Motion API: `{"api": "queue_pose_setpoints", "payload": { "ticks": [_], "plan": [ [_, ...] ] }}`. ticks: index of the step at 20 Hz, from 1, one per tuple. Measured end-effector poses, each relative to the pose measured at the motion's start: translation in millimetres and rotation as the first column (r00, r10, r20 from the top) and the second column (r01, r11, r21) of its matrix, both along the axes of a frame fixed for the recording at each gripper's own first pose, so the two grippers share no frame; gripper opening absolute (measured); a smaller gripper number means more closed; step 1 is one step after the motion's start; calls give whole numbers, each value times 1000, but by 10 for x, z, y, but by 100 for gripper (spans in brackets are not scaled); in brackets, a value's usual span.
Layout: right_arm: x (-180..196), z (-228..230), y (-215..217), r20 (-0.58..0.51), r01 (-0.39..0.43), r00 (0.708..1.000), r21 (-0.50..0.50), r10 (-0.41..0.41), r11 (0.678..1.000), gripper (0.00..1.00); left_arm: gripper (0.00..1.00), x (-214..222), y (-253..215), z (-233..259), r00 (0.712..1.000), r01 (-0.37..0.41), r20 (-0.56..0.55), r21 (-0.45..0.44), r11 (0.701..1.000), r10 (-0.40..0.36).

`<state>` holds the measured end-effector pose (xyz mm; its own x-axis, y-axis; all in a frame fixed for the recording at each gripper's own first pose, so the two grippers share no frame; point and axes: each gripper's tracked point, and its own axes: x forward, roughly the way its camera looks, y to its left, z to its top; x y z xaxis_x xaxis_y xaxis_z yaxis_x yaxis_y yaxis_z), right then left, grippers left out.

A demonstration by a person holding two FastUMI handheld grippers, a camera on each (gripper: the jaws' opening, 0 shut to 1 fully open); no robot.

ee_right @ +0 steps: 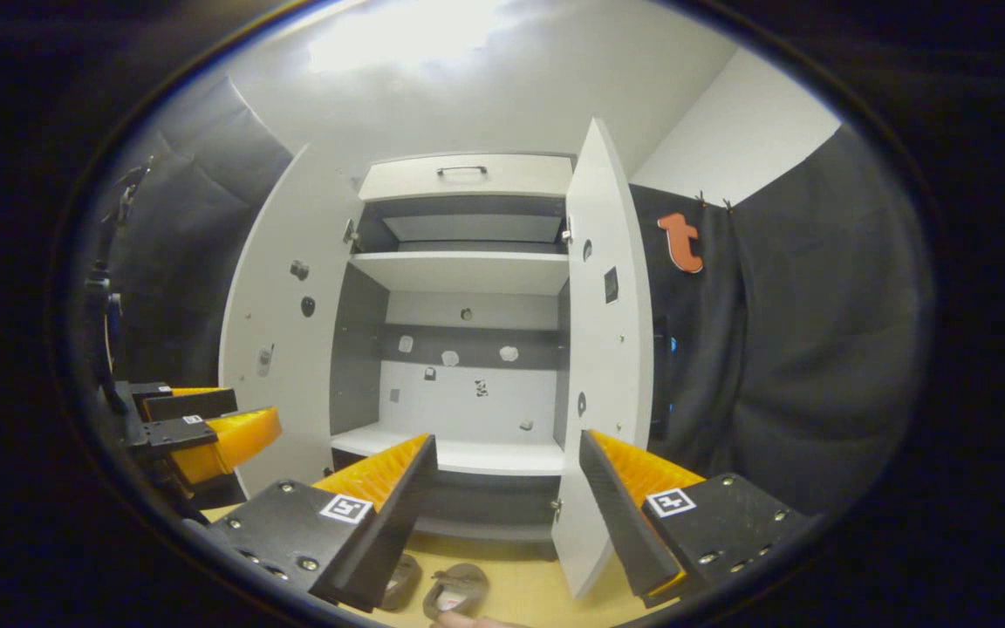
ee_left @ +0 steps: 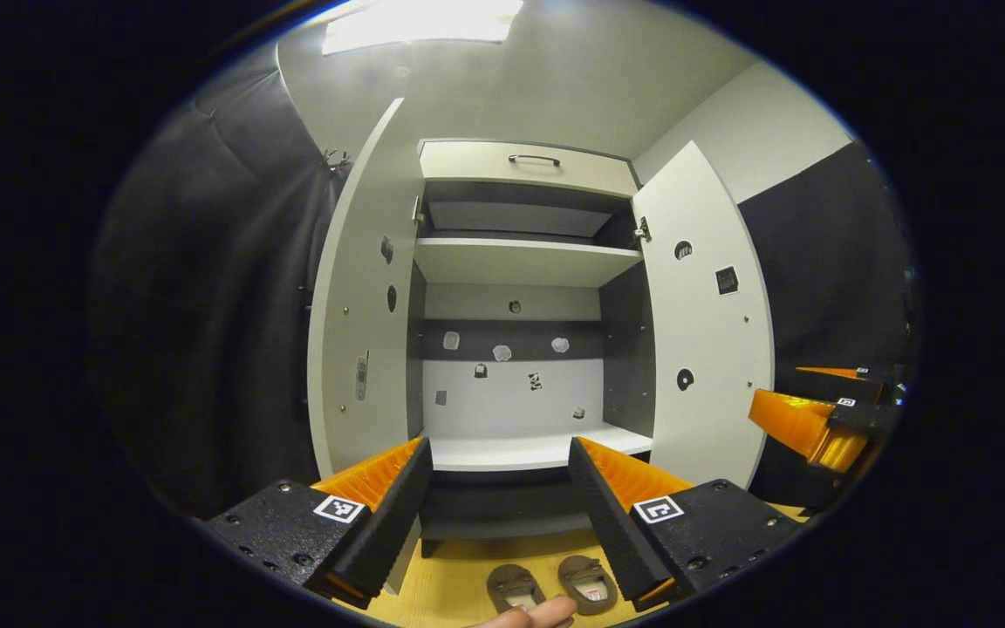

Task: Grab one shoe with the right hand and put it into the shoe cabinet, grab the other shoe with the left hand and put it into the shoe cabinet; then close the right door with the right hand and the left door with the left hand.

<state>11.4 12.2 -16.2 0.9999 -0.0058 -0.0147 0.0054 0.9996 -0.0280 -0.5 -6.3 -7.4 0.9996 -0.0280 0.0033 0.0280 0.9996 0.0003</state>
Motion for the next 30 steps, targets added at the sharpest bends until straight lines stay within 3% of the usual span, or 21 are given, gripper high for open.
{"api": "queue_pose_setpoints", "payload": {
  "ticks": [3, 4, 6, 7, 8, 11, 12, 13, 15, 19, 24, 27, 28, 30],
  "plan": [
    [71, -105, 43, -16, -9, 1000, -9, 9, 1000, 98, 93, 10, -97, 15, 999, 42, 10, -13, 999, -42],
    [85, -160, 51, -22, -14, 1000, -11, 14, 1000, 94, 93, 0, -93, 2, 999, 41, 6, -15, 999, -41],
    [131, -319, 119, -39, -31, 999, -24, 30, 999, 98, 96, -29, -69, 6, 999, 37, 10, -12, 999, -37],
    [150, -438, 125, -56, -29, 998, -38, 27, 999, 94, 96, -57, -73, -11, 999, 37, 12, -12, 999, -37],
    [175, -555, 141, -74, -26, 997, -50, 22, 998, 98, 96, -76, -53, -12, 999, 30, 15, -14, 999, -30],
    [235, -973, 262, -149, -46, 988, -52, 38, 998, 98, 96, -108, -32, -20, 1000, 19, 21, -19, 1000, -19],
    [252, -1132, 309, -178, -54, 983, -51, 44, 997, 94, 96, -115, -25, -10, 1000, 20, 23, -20, 1000, -20],
    [278, -1302, 331, -204, -56, 978, -55, 43, 997, 98, 96, -120, -21, -1, 999, 22, 28, -21, 1000, -21],
    [325, -1646, 387, -257, -63, 965, -61, 46, 996, 98, 96, -105, -39, 26, 999, 30, 44, -29, 999, -29],
    [352, -2381, 444, -373, -74, 926, -41, 53, 996, 99, 93, 25, -197, 36, 996, 67, 64, -50, 996, -64],
    [313, -3274, 572, -505, -90, 861, -28, 64, 996, 99, 96, 254, -362, -81, 993, 93, 71, -31, 995, -90],
    [271, -3661, 690, -564, -82, 822, 33, 87, 996, 99, 93, 423, -395, -209, 993, 95, 69, -35, 995, -93],
    [257, -3779, 753, -585, -84, 805, 54, 100, 995, 99, 96, 490, -379, -247, 993, 94, 70, -38, 995, -91],
    [190, -3971, 880, -625, -87, 771, 89, 123, 992, 94, 93, 614, -306, -318, 995, 75, 69, -46, 996, -71]
  ]
}}
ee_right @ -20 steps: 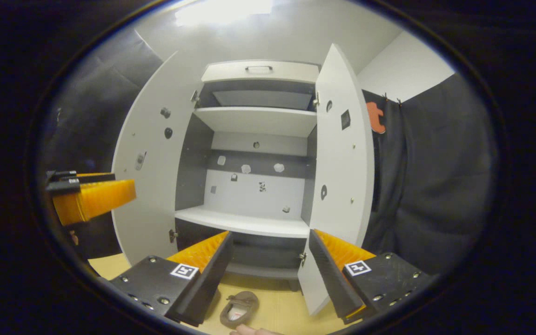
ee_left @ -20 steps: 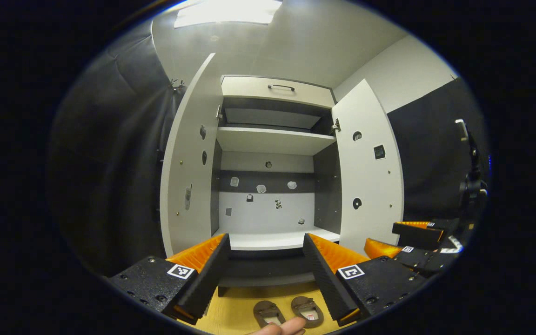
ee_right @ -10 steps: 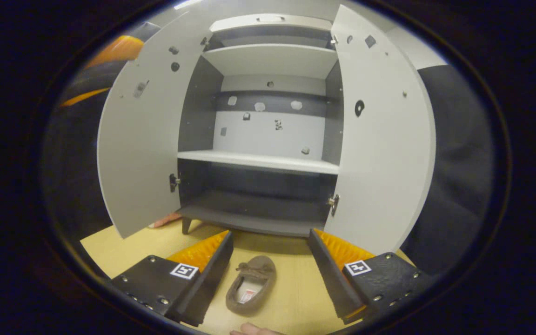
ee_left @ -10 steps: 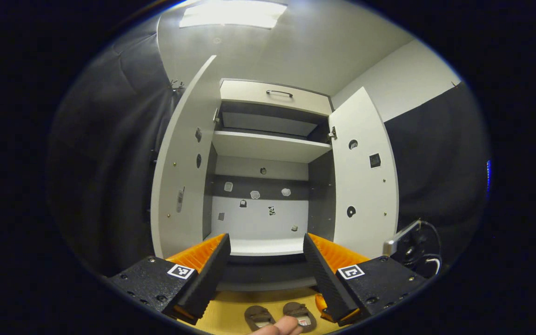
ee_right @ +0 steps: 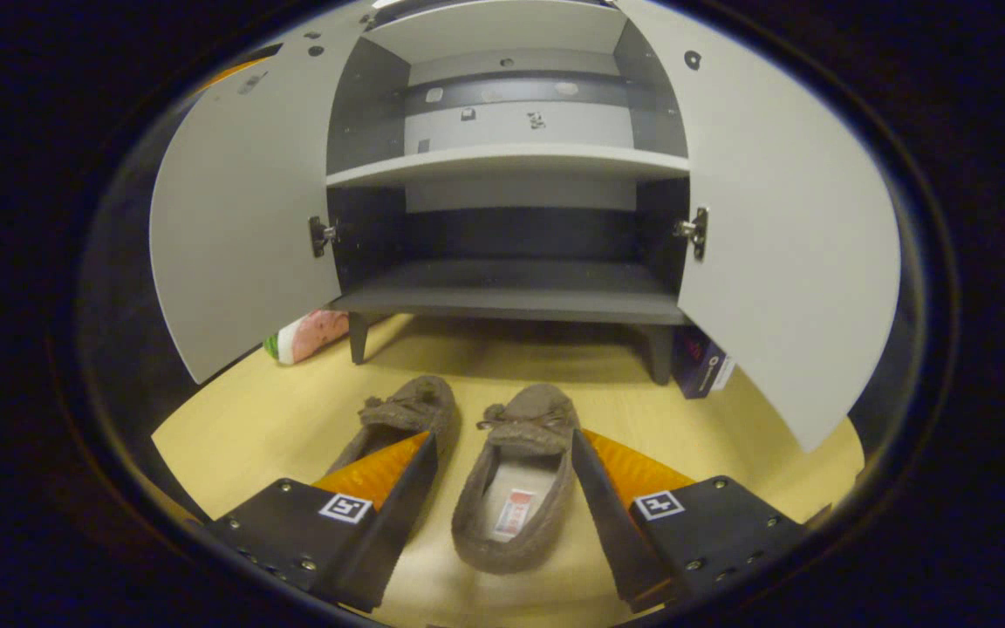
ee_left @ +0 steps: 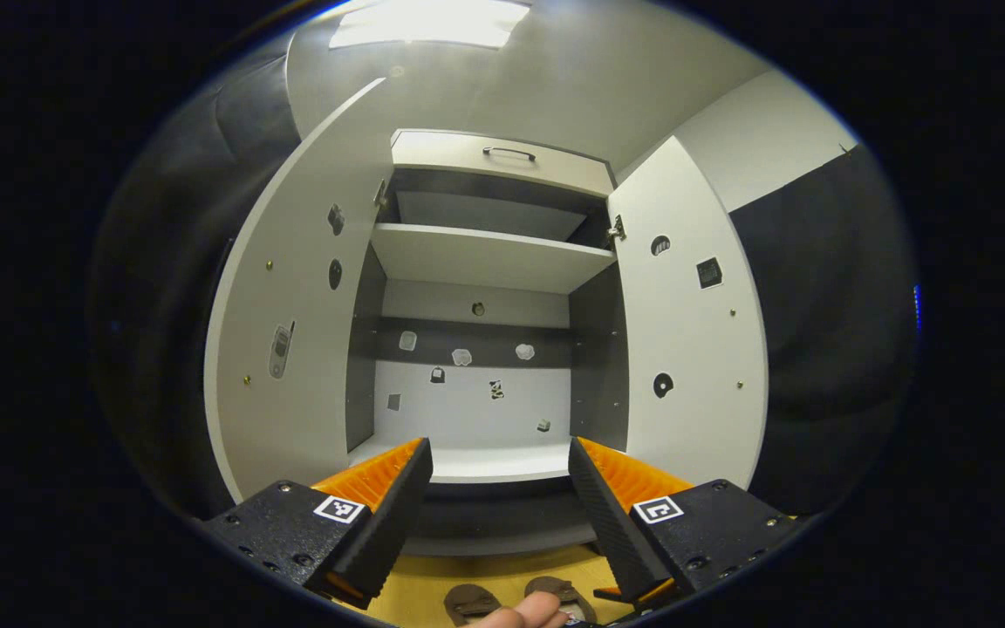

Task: Grab one shoe with the right hand and put it into the shoe cabinet, grab the other shoe with the left hand and put it into the shoe cabinet; then close the right door with the right hand and the left door with the left hand.

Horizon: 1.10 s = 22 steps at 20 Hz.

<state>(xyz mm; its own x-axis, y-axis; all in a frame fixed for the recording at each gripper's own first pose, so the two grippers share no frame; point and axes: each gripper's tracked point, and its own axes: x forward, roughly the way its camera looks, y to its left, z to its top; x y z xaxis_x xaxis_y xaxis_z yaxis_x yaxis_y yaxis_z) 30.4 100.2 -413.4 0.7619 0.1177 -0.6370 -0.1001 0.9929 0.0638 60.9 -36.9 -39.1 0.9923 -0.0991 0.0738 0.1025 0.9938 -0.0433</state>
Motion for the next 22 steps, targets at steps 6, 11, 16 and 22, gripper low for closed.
{"api": "queue_pose_setpoints", "payload": {
  "ticks": [6, 11, 16, 22],
  "plan": [
    [186, -515, 202, -120, 25, 993, 44, -20, 999, 79, 96, 360, 305, -219, 998, -64, -27, 18, 998, 64],
    [449, -768, 85, -140, 113, 984, -5, -112, 994, 64, 96, 586, 348, -302, 998, -51, -20, 43, 998, 52],
    [530, -940, 167, -165, 108, 982, 64, -96, 992, 11, 96, 798, 241, -488, 998, 11, -64, 70, 998, -7],
    [520, -710, 173, -109, 59, 993, 136, -44, 989, 1, 96, 970, 369, -635, 994, -6, -105, 70, 998, 14]
  ]
}}
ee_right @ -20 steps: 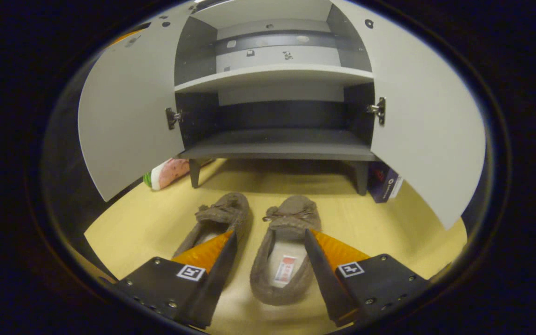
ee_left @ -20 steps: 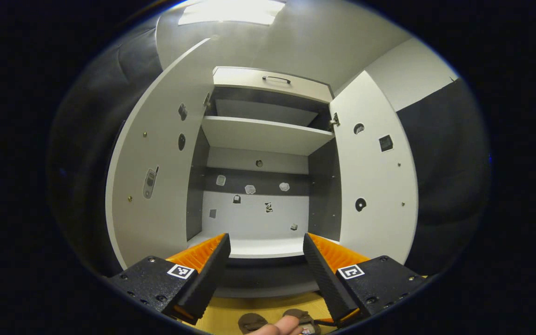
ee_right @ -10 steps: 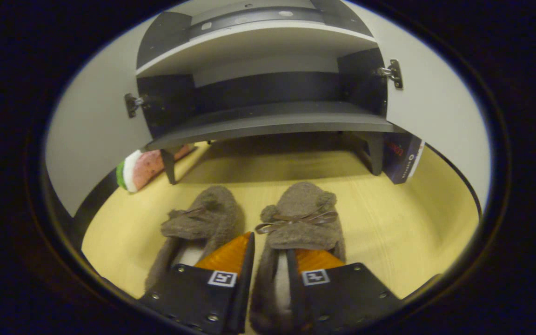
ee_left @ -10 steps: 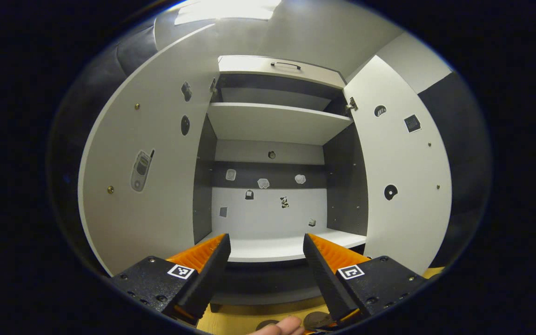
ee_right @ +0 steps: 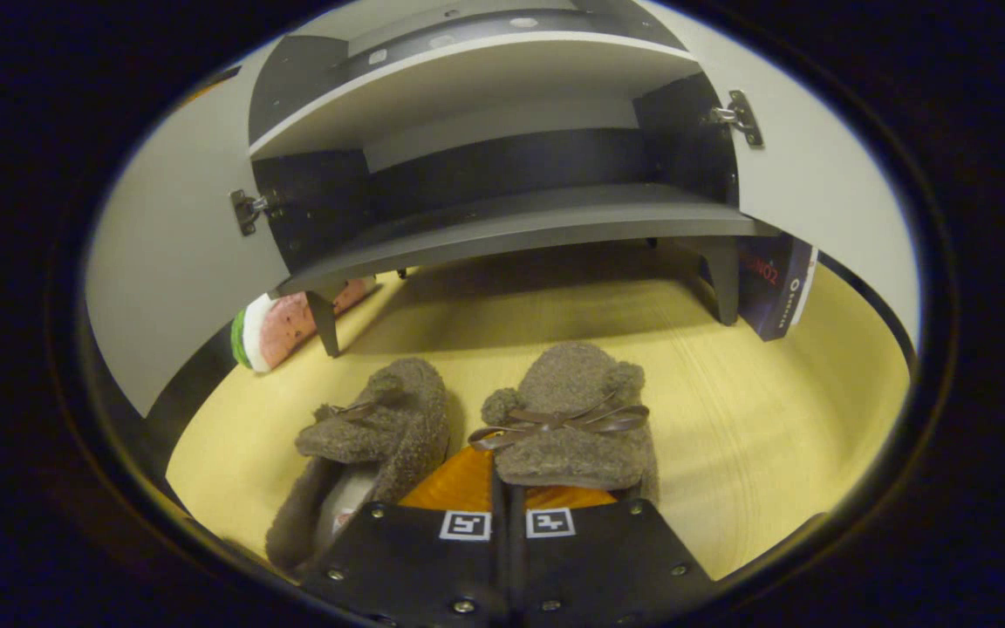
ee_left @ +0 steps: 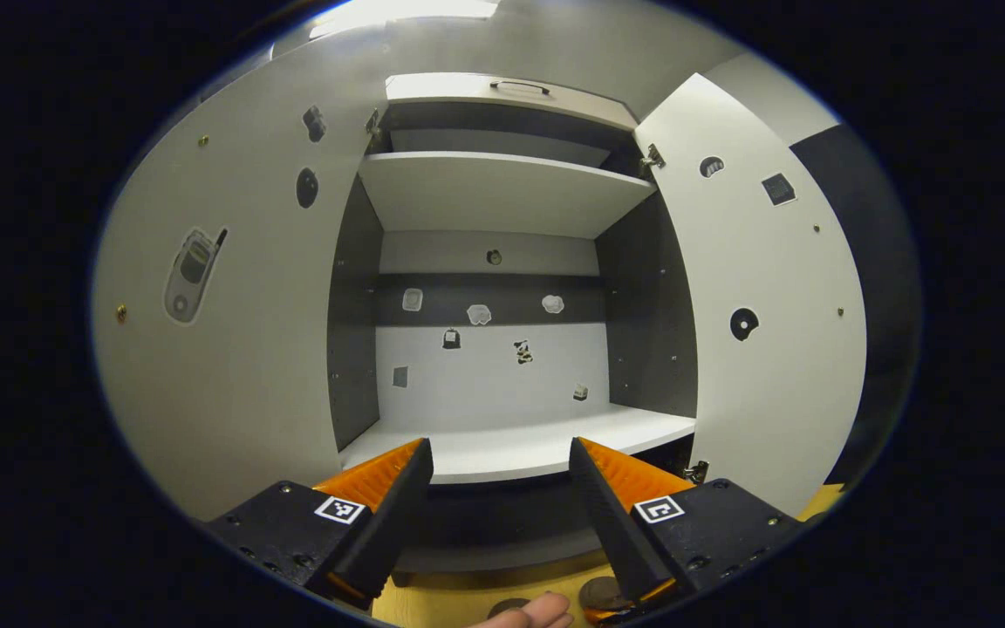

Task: Grab one shoe with the right hand and put it into the shoe cabinet, grab the other shoe with the left hand and put it into the shoe cabinet; then close the right door with the right hand and the left door with the left hand.

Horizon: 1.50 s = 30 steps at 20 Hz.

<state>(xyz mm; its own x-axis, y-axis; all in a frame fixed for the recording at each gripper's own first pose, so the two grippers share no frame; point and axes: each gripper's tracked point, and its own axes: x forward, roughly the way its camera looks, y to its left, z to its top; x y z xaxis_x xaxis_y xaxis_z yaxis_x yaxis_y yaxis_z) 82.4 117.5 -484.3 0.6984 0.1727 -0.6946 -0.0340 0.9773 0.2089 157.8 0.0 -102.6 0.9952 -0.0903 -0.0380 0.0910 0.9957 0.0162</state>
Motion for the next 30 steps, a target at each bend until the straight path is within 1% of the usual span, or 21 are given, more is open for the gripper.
{"api": "queue_pose_setpoints", "payload": {
  "ticks": [2, 4, 7, 10, 13, 15, 17, 19, 23, 25, 27, 30],
  "plan": [
    [-5, 195, 40, 44, -23, 999, 30, 22, 999, 1, 96, 19, 88, -21, 1000, -21, -7, -3, 1000, 21],
    [5, 429, 3, 83, -34, 996, 17, 32, 999, 1, 96, 24, 141, -10, 1000, -30, -11, -17, 999, 30],
    [32, 867, -73, 161, -44, 986, -37, 49, 998, 1, 96, 35, 227, 1, 999, -43, -14, -41, 998, 42],
    [39, 1302, -140, 215, -90, 970, -113, 113, 990, 1, 96, 42, 344, 13, 998, -66, -22, -71, 995, 64],
    [82, 1853, -244, 263, -92, 956, -140, 126, 986, 1, 96, 62, 444, -31, 996, -77, -42, -109, 991, 73],
    [145, 2254, -306, 304, -92, 942, -172, 142, 981, 1, 96, 74, 474, -33, 997, -71, -47, -116, 991, 66],
    [244, 2647, -347, 339, -88, 927, -215, 159, 973, 1, 96, 70, 449, 4, 999, -43, -33, -106, 993, 40],
    [374, 3026, -367, 359, -86, 918, -239, 170, 967, 2, 95, 43, 428, 36, 999, -32, -25, -116, 993, 29],
    [683, 3707, -348, 376, -70, 916, -191, 139, 979, 1, 96, -10, 328, 45, 1000, -2, -28, -117, 993, -2],
    [872, 3939, -355, 368, -55, 923, -171, 116, 984, 1, 96, -25, 332, 45, 1000, -10, -28, -112, 994, 7],
    [1139, 4150, -334, 374, -43, 921, -175, 107, 984, 2, 96, -36, 329, 57, 1000, -21, -23, -103, 994, 19],
    [1626, 4295, -319, 370, -10, 925, -198, 84, 980, 2, 96, -50, 374, 77, 998, -54, -13, -81, 995, 53]
  ]
}}
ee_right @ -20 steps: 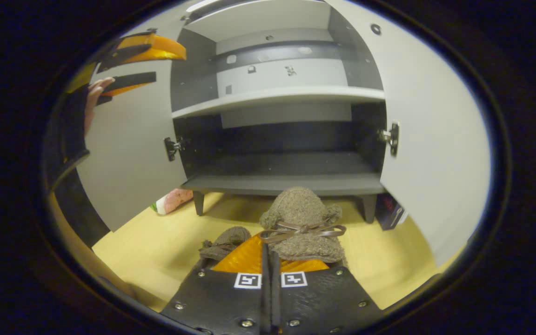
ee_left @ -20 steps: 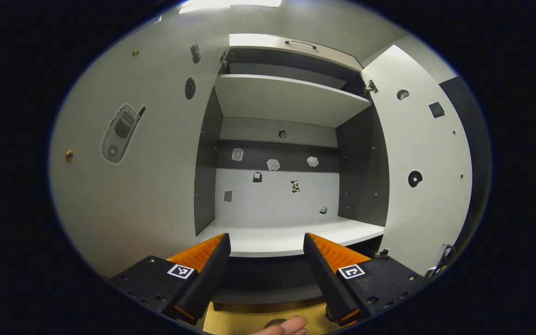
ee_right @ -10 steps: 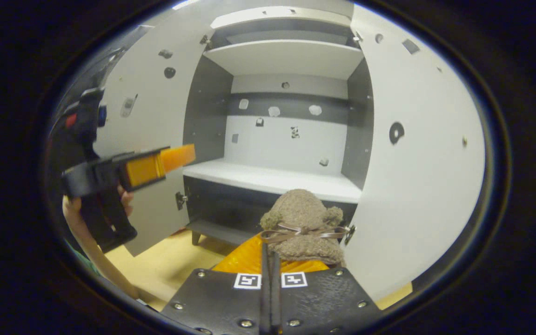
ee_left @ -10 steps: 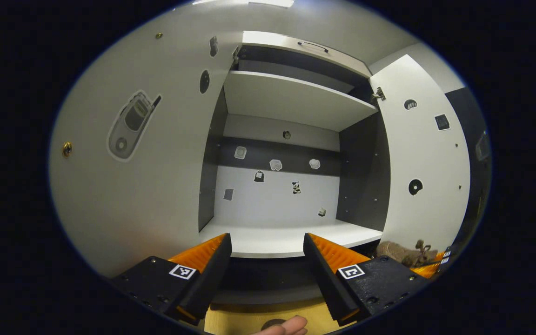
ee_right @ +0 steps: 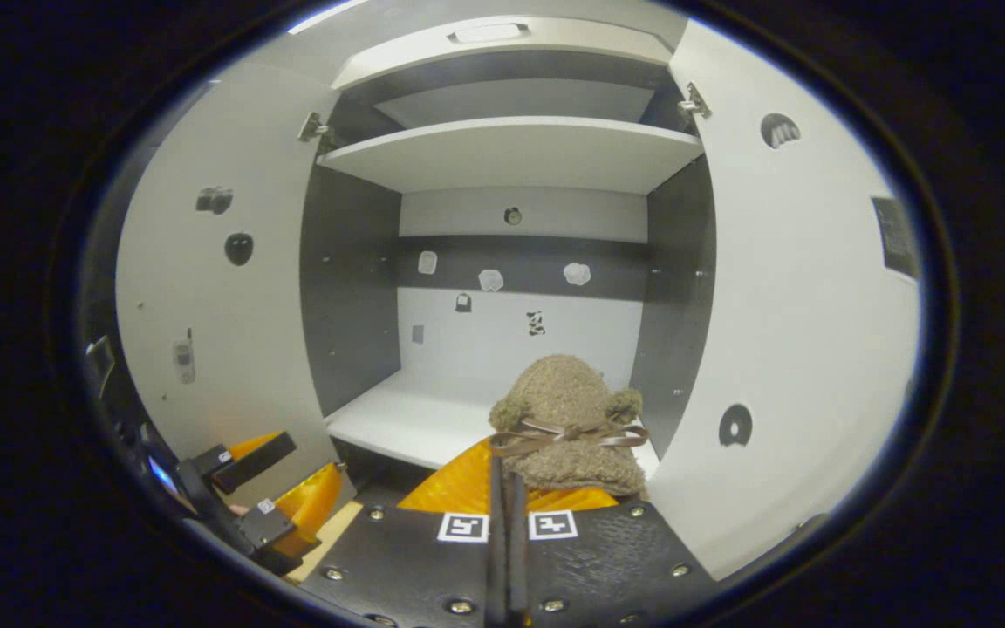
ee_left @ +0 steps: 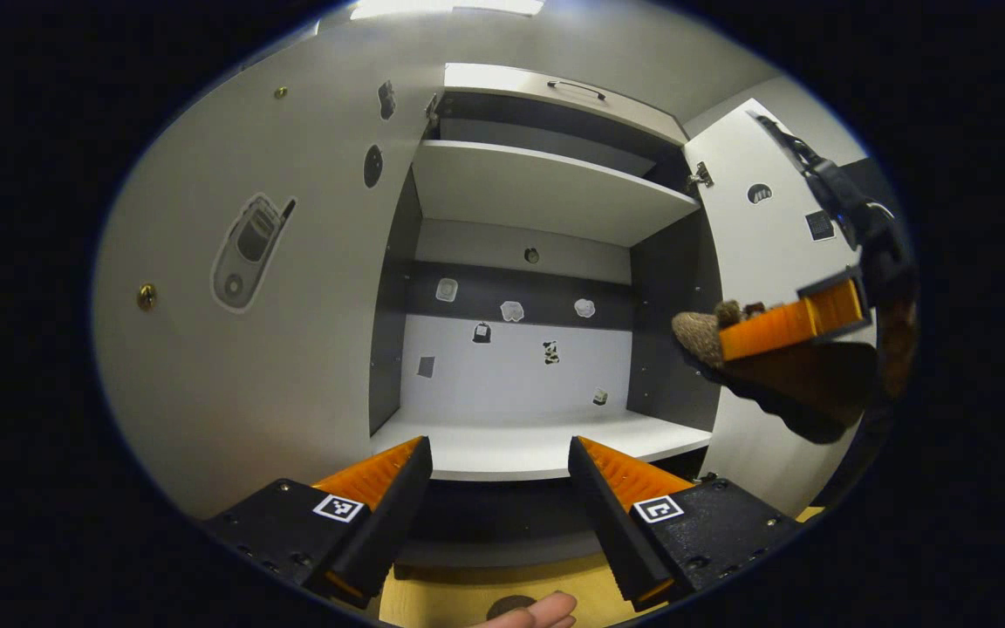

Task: Grab one shoe with the right hand and put it into the shoe cabinet, grab the other shoe with the left hand and put it into the shoe cabinet; then close the right door with the right hand and the left door with the left hand.

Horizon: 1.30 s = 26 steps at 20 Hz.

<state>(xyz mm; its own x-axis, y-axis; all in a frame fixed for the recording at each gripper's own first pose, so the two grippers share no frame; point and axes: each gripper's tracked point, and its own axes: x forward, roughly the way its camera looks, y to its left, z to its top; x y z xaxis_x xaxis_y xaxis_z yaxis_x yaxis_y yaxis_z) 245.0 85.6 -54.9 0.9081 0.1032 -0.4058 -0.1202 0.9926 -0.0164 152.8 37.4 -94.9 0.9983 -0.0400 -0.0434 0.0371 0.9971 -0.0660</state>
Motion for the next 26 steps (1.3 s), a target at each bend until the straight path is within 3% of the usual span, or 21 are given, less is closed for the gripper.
{"api": "queue_pose_setpoints", "payload": {
  "ticks": [4, 12, 20, 26],
  "plan": [
    [669, -206, 28, -62, 42, 997, -12, -43, 999, 2, 96, -18, -15, -11, 1000, -3, -5, 3, 1000, 3],
    [1786, -1165, -190, -182, 150, 969, -115, -169, 982, 2, 96, 34, -24, -60, 1000, -4, -15, 2, 1000, 4],
    [2168, -1696, -451, -271, 181, 937, -166, -222, 969, 2, 96, 120, -30, -141, 999, 4, -32, 14, 1000, -4],
    [2172, -1860, -440, -331, 171, 917, -171, -220, 970, 5, 96, 156, -55, -173, 999, 13, -40, 14, 1000, -13]
  ]
}}
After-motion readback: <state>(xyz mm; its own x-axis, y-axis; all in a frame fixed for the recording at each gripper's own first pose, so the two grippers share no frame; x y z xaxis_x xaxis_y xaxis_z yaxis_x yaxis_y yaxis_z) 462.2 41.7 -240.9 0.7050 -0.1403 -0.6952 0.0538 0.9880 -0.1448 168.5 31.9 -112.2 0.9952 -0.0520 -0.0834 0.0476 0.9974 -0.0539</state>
